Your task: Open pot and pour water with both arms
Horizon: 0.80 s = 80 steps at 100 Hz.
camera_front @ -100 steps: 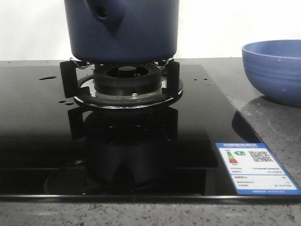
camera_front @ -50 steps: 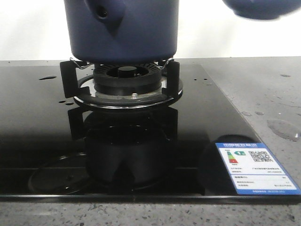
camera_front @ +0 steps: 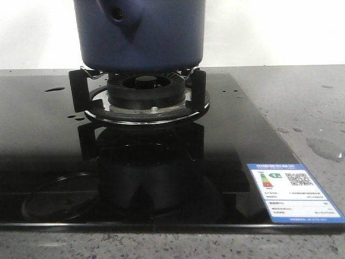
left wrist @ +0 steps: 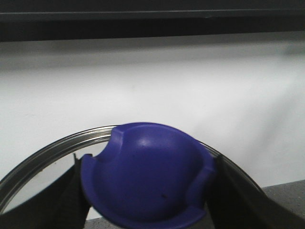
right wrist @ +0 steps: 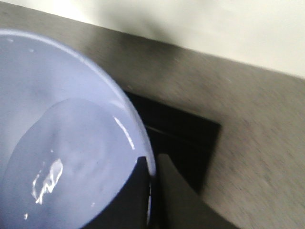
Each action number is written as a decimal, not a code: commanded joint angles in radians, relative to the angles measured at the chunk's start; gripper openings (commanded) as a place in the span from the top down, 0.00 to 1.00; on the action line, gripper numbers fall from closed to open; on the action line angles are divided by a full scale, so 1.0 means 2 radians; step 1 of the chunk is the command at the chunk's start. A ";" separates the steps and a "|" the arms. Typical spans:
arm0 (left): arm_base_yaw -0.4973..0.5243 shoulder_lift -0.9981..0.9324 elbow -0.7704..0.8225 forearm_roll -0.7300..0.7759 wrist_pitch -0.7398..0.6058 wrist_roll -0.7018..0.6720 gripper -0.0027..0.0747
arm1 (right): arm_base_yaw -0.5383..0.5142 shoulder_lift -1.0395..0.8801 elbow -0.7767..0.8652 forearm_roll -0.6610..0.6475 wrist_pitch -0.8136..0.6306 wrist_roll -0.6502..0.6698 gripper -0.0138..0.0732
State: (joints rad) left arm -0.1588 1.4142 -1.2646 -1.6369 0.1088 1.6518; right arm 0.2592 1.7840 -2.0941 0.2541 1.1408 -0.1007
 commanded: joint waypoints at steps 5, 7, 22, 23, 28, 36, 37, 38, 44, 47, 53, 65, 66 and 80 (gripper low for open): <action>0.001 -0.022 -0.020 -0.012 -0.008 -0.005 0.50 | 0.036 -0.005 -0.027 0.015 -0.104 -0.016 0.90; 0.001 -0.022 -0.020 -0.012 -0.008 -0.005 0.50 | 0.040 -0.005 -0.027 0.014 -0.112 -0.018 0.90; 0.001 -0.022 -0.020 -0.012 -0.016 -0.005 0.50 | 0.063 0.006 -0.019 -0.005 -0.178 -0.025 0.90; 0.001 -0.022 -0.020 -0.012 -0.016 -0.005 0.50 | 0.063 0.006 -0.017 -0.006 -0.187 -0.026 0.90; 0.001 -0.022 -0.020 -0.012 -0.018 -0.005 0.50 | 0.067 0.003 0.000 -0.007 -0.224 -0.036 0.90; 0.001 -0.022 -0.020 -0.012 -0.021 -0.005 0.50 | 0.070 -0.009 0.044 -0.007 -0.298 -0.051 0.89; 0.001 -0.022 -0.020 -0.012 -0.021 -0.005 0.50 | 0.071 -0.010 0.044 -0.007 -0.304 -0.053 0.89; 0.001 -0.022 -0.020 -0.012 -0.021 -0.005 0.50 | 0.072 -0.013 0.052 -0.007 -0.310 -0.054 0.89; 0.001 -0.022 -0.020 -0.012 -0.021 -0.005 0.50 | 0.075 -0.025 0.085 -0.007 -0.362 -0.065 0.89; 0.001 -0.022 -0.020 -0.012 -0.021 -0.005 0.50 | 0.078 -0.032 0.107 -0.007 -0.387 -0.067 0.89; 0.001 -0.022 -0.020 -0.012 -0.021 -0.005 0.50 | 0.084 -0.048 0.146 -0.007 -0.449 -0.079 0.89; 0.001 -0.022 -0.020 -0.012 -0.021 -0.005 0.50 | 0.096 -0.076 0.227 -0.008 -0.564 -0.092 0.89; 0.001 -0.022 -0.020 -0.012 -0.021 -0.005 0.50 | 0.097 -0.079 0.236 -0.009 -0.576 -0.092 0.89; 0.001 -0.022 -0.020 -0.012 -0.021 -0.005 0.50 | 0.103 -0.101 0.318 -0.009 -0.687 -0.092 0.90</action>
State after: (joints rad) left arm -0.1588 1.4142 -1.2646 -1.6456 0.0564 1.6500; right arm 0.4627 1.6633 -1.5028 0.2280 0.0063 -0.2787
